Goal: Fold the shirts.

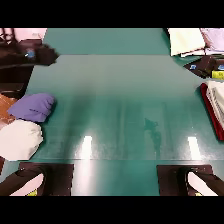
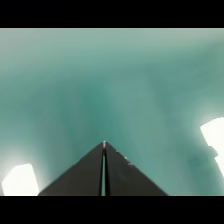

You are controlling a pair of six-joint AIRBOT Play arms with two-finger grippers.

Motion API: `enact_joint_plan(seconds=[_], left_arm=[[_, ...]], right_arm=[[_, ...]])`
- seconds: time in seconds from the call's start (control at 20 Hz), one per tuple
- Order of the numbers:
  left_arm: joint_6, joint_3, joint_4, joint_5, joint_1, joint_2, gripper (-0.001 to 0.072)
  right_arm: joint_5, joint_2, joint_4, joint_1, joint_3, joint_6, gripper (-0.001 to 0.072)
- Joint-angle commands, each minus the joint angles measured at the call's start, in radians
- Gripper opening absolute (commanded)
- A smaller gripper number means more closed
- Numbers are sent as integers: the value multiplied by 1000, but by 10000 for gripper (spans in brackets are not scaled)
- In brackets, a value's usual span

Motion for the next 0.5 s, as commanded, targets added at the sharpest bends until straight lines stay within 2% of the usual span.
enact_joint_plan(seconds=[0.0,0.05,0.1,0.15,0.3,0.45], left_arm=[[-14,-86,270,-185,179,15,176],[-14,-143,284,-163,229,15,532],[-21,-202,283,-126,269,15,676],[-31,-268,283,-74,301,13,638],[-31,-415,283,33,349,-36,637],[-32,-445,278,52,352,-126,638]], right_arm=[[-1,0,0,1,0,0,18],[-1,0,0,1,0,0,18],[-1,0,0,1,0,0,19],[-1,0,0,1,0,1,19],[-1,0,0,2,0,1,18],[-1,0,0,2,0,1,18]])
